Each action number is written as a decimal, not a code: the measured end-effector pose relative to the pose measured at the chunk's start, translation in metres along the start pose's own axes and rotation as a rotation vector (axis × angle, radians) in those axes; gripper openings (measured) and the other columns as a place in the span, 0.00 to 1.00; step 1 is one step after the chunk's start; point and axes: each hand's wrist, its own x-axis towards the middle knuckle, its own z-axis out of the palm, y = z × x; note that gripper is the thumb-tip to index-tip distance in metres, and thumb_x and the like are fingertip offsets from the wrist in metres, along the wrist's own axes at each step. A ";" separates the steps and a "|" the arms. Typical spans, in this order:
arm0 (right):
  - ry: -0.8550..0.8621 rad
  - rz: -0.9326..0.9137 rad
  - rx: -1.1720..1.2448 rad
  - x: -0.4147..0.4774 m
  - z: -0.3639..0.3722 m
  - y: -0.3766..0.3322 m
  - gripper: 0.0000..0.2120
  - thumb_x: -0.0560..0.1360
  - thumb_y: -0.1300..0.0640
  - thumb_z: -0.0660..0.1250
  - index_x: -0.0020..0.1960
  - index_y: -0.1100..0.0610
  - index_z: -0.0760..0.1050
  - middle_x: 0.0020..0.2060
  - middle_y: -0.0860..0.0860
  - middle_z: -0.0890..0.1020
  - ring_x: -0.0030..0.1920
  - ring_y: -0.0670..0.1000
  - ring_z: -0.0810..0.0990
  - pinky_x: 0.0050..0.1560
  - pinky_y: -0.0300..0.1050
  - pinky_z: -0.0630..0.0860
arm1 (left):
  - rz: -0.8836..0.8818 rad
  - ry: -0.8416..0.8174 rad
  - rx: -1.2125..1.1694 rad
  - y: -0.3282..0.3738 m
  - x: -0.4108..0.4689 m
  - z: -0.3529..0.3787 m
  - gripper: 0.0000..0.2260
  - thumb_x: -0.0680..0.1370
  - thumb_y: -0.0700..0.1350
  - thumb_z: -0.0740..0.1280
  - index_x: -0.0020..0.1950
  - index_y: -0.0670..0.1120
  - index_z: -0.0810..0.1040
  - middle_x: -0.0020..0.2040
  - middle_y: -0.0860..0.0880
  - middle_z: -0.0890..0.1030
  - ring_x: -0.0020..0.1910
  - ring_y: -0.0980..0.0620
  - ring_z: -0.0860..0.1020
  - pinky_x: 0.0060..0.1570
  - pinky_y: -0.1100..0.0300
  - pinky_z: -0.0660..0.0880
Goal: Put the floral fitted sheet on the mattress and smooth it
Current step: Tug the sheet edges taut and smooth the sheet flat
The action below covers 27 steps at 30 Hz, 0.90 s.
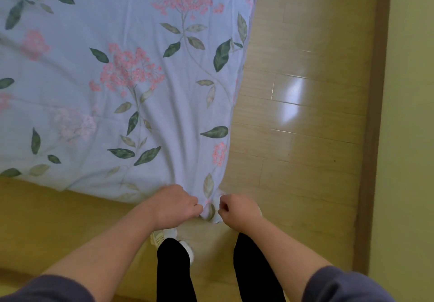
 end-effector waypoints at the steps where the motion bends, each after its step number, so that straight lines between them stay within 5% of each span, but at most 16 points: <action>1: -0.018 0.014 0.031 -0.002 0.000 0.001 0.07 0.76 0.47 0.62 0.49 0.50 0.72 0.47 0.50 0.81 0.47 0.54 0.79 0.39 0.44 0.71 | -0.011 -0.032 0.006 0.001 0.002 0.004 0.07 0.71 0.38 0.65 0.48 0.47 0.73 0.36 0.49 0.73 0.29 0.47 0.73 0.29 0.58 0.72; 4: -0.092 0.052 0.065 0.002 0.004 -0.010 0.22 0.71 0.38 0.67 0.57 0.51 0.71 0.50 0.47 0.78 0.50 0.52 0.79 0.43 0.44 0.73 | -0.039 -0.123 -0.098 0.008 0.005 0.009 0.09 0.77 0.36 0.53 0.53 0.47 0.65 0.43 0.46 0.69 0.37 0.43 0.73 0.40 0.50 0.74; 7: 0.005 0.102 0.146 0.006 0.017 -0.030 0.08 0.74 0.51 0.64 0.39 0.52 0.70 0.40 0.51 0.78 0.42 0.55 0.76 0.37 0.43 0.69 | -0.084 -0.041 -0.185 0.014 0.009 0.006 0.08 0.79 0.45 0.52 0.47 0.49 0.70 0.40 0.50 0.74 0.35 0.47 0.74 0.36 0.57 0.71; 11: 0.072 0.070 -0.036 -0.003 0.027 -0.018 0.07 0.76 0.56 0.60 0.49 0.56 0.76 0.48 0.55 0.81 0.49 0.59 0.80 0.39 0.43 0.65 | 0.148 0.064 -0.009 0.040 0.003 0.005 0.05 0.67 0.44 0.63 0.30 0.51 0.73 0.25 0.53 0.73 0.22 0.54 0.72 0.17 0.62 0.64; 15: 0.004 0.032 -0.193 -0.005 0.026 -0.007 0.08 0.77 0.56 0.59 0.53 0.55 0.75 0.52 0.56 0.80 0.51 0.59 0.79 0.41 0.45 0.67 | 0.078 0.068 -0.006 0.039 -0.019 0.023 0.15 0.56 0.46 0.77 0.25 0.50 0.71 0.20 0.53 0.69 0.17 0.53 0.68 0.14 0.63 0.61; 19: -0.025 0.018 -0.269 -0.002 0.017 -0.013 0.09 0.78 0.55 0.59 0.55 0.53 0.75 0.55 0.57 0.79 0.53 0.59 0.79 0.43 0.44 0.67 | -0.176 0.115 -0.161 0.011 -0.045 0.027 0.08 0.69 0.51 0.73 0.35 0.50 0.78 0.30 0.52 0.79 0.27 0.52 0.77 0.23 0.61 0.70; 22: -0.016 0.038 -0.283 0.002 0.018 -0.016 0.10 0.79 0.51 0.58 0.55 0.53 0.75 0.54 0.57 0.78 0.54 0.58 0.79 0.43 0.45 0.67 | -0.589 -0.058 -0.521 0.009 -0.047 0.036 0.16 0.81 0.57 0.54 0.58 0.53 0.78 0.51 0.47 0.82 0.49 0.46 0.80 0.42 0.56 0.72; 25: 0.011 0.059 -0.281 0.005 0.024 -0.022 0.13 0.80 0.48 0.57 0.55 0.55 0.75 0.54 0.58 0.77 0.52 0.59 0.79 0.41 0.45 0.67 | -0.989 -0.125 -1.335 0.023 -0.038 0.055 0.23 0.80 0.56 0.59 0.72 0.47 0.67 0.69 0.45 0.71 0.66 0.45 0.71 0.60 0.54 0.70; 27: 0.008 0.072 -0.274 0.009 0.027 -0.027 0.13 0.79 0.49 0.58 0.55 0.55 0.76 0.54 0.58 0.78 0.52 0.59 0.79 0.41 0.45 0.67 | -1.300 0.110 -1.926 0.030 -0.035 0.066 0.28 0.78 0.48 0.67 0.74 0.44 0.60 0.71 0.46 0.68 0.67 0.45 0.69 0.60 0.51 0.69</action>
